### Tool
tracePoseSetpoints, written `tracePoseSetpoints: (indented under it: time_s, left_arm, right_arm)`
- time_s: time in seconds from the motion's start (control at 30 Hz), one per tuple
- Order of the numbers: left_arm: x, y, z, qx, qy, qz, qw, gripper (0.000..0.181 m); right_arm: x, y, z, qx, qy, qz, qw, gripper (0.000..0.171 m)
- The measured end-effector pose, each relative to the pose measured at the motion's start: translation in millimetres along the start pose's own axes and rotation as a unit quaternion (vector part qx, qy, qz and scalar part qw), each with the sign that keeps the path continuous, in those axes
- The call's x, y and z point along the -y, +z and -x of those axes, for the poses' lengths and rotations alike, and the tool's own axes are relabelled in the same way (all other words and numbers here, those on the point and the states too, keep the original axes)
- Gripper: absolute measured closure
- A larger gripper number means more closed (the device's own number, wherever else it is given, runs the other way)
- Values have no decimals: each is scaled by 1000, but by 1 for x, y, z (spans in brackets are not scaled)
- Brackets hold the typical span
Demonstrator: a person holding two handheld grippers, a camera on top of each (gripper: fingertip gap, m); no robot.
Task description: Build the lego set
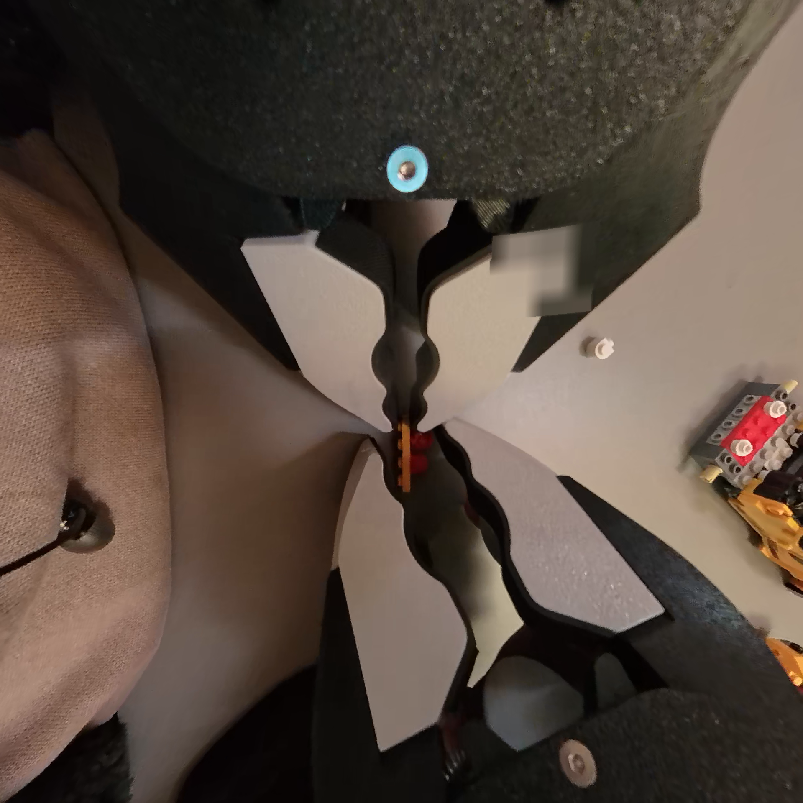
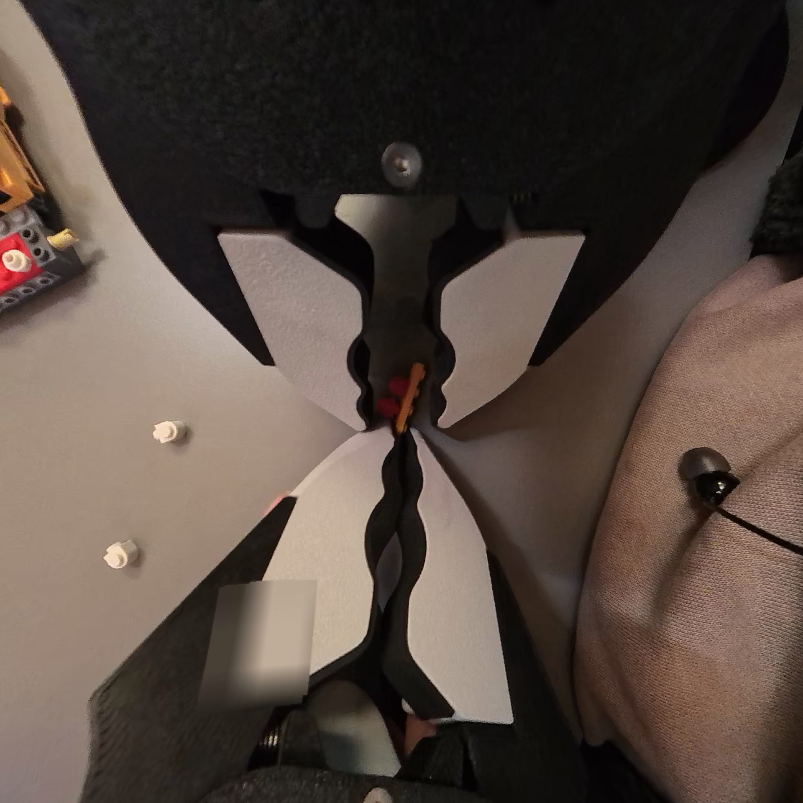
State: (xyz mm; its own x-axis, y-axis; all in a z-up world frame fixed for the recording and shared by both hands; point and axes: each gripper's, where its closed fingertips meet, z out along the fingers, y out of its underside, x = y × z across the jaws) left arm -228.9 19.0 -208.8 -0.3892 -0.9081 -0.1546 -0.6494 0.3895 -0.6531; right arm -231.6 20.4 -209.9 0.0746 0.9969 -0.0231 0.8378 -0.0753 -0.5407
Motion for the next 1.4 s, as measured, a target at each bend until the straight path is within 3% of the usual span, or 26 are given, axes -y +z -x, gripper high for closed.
tracePoseSetpoints:
  time_s: [0.53,0.77,1.4]
  left_arm:
    - [-2,-1,1,-2,-3,1,1000,176]
    - [-2,0,1,-4,-4,0,1000,176]
    - [-2,1,3,-9,-27,4,1000,176]
  right_arm:
    - [-3,-5,-6,-24,34,1,999,143]
    - [-3,-4,-6,-64,61,4,996,146]
    - [-6,-1,-6,-61,70,10,996,157]
